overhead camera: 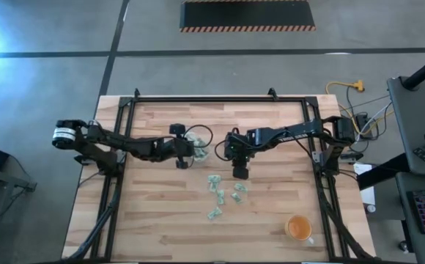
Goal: Pick and place Stevia / Truvia into bins
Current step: Put the stevia packet into the transparent bin
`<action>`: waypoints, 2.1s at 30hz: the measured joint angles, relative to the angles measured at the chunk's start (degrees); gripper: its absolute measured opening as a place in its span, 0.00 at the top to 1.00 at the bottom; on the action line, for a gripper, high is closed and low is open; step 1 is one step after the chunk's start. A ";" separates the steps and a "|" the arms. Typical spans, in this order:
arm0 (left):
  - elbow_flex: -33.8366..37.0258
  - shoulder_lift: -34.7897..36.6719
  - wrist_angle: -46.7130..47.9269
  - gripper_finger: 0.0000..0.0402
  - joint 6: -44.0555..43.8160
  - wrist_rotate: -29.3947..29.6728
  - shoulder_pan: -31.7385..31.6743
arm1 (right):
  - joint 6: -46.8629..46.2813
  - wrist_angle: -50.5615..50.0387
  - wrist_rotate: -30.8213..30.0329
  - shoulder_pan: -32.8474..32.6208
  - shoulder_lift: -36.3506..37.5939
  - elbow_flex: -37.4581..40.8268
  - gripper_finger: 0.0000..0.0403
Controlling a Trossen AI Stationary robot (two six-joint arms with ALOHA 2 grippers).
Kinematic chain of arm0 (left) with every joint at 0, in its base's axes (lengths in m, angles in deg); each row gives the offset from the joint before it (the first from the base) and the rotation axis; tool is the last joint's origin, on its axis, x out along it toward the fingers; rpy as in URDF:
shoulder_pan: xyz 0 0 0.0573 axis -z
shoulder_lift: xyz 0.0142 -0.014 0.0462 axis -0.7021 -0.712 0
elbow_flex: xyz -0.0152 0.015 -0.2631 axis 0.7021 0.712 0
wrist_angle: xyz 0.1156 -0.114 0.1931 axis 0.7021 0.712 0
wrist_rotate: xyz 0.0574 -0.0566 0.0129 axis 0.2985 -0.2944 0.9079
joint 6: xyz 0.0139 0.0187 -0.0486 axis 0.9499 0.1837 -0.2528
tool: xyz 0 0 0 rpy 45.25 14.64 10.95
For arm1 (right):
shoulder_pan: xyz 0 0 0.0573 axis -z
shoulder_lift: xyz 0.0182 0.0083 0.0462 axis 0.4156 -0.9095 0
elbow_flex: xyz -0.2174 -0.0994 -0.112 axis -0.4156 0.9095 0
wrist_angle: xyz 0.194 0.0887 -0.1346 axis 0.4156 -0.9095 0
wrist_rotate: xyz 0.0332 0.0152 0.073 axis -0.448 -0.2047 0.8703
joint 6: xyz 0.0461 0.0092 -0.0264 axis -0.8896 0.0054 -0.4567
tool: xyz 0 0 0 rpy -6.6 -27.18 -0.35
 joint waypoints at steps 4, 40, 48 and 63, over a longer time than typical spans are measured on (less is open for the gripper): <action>0.53 0.00 0.01 0.87 0.00 -0.04 0.07 | 0.00 0.13 0.01 0.01 0.00 0.00 0.81; 2.90 27.33 12.29 0.55 -6.49 -0.12 15.39 | 8.83 19.91 6.67 -3.87 -0.76 3.55 0.83; 2.92 28.00 13.82 0.55 -7.82 -0.09 15.52 | 10.47 23.59 7.19 -5.18 -6.18 2.88 0.83; 2.92 28.04 14.57 0.55 -7.87 -0.08 15.61 | 7.67 25.06 7.23 -4.46 -8.43 2.58 0.68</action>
